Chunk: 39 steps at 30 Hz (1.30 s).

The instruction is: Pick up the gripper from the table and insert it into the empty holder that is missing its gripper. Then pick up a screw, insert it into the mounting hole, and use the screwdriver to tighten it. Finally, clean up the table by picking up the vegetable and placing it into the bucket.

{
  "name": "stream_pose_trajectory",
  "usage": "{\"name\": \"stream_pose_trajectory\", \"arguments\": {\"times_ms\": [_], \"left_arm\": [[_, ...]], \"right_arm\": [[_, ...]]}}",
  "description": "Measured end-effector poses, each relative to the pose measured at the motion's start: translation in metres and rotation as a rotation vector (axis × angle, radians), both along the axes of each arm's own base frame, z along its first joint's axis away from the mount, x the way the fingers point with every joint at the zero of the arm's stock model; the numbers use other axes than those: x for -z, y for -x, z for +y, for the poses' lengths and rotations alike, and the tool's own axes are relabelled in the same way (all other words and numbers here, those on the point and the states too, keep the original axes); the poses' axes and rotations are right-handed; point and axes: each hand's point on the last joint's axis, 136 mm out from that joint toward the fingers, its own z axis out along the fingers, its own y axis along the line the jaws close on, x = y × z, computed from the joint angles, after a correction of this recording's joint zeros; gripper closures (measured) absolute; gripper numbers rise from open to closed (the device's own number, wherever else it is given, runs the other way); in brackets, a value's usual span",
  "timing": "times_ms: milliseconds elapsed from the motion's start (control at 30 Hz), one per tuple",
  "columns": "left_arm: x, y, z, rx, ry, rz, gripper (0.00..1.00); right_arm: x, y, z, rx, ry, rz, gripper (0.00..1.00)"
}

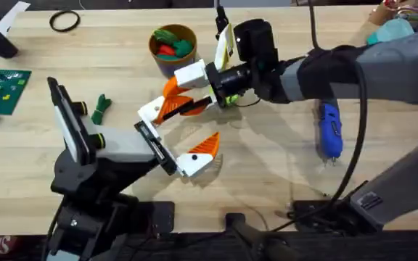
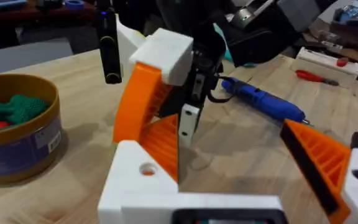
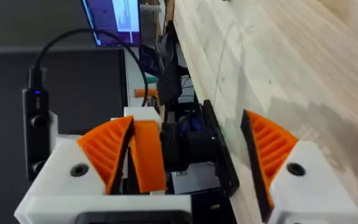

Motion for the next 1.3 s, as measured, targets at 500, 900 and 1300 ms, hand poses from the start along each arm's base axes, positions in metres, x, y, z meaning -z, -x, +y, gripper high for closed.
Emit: {"name": "stream_pose_trajectory", "arguments": {"times_ms": [500,900,1300], "left_arm": [[0.000,0.015,-0.011,0.101,-0.004,-0.009,0.014],[0.000,0.016,-0.011,0.111,-0.003,-0.008,0.014],[0.000,0.017,-0.012,0.115,-0.003,-0.008,0.014]], "right_arm": [[-0.004,-0.032,-0.032,0.075,-0.020,0.009,0.005],[-0.026,0.006,-0.053,0.037,-0.060,-0.005,0.005],[-0.018,0.038,-0.057,0.003,-0.087,-0.104,0.006]]}}
